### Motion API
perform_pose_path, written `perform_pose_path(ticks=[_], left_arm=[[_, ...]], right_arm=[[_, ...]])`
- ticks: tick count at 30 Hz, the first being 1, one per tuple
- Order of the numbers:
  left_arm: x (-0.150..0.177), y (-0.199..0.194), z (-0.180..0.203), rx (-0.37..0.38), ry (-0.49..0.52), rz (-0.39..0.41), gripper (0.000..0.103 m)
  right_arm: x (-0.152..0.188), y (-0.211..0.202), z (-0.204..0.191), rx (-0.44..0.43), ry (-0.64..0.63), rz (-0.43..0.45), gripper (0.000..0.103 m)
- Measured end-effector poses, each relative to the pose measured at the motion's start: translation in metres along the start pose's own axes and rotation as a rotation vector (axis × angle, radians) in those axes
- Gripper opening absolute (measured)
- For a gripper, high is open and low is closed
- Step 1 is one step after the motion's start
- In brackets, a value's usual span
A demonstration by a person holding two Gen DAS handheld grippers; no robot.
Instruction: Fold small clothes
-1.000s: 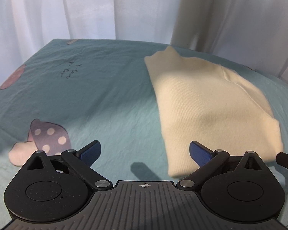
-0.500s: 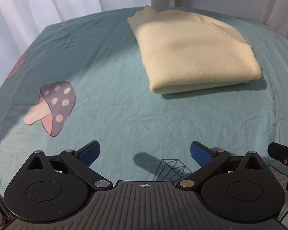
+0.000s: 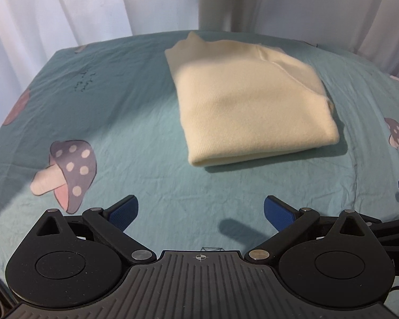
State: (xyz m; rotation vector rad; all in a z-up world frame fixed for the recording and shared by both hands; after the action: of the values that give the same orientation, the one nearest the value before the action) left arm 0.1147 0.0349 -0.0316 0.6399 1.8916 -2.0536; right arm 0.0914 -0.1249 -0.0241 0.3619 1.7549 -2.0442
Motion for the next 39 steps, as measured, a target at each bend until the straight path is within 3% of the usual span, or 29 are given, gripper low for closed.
perform_pose_path(ticks=[4, 17, 39], left_arm=[[-0.002, -0.001, -0.001, -0.012, -0.005, 0.004, 0.103], [-0.004, -0.003, -0.011, -0.036, -0.037, 0.007, 0.103], [-0.007, 0.002, -0.007, -0.017, -0.017, 0.003, 0.103]], right_arm=[[-0.008, 0.001, 0.003, 0.014, 0.024, -0.034, 0.099], [-0.018, -0.002, 0.006, 0.038, 0.041, -0.023, 0.099], [-0.020, 0.000, 0.007, 0.057, 0.048, -0.029, 0.099]])
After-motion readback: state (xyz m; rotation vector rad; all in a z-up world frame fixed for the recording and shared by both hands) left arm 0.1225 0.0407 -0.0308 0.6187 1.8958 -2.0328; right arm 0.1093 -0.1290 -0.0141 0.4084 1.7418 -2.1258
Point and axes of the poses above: each gripper's, at about its wrist camera, not at the fingertips, and y roughly the way its jaws point, z to its right, x to its underside, the point moved 3 cm from there along y, roughly the way its jaws point, and after that the axes turned 9 degrees about x, right-handed, at the moved point
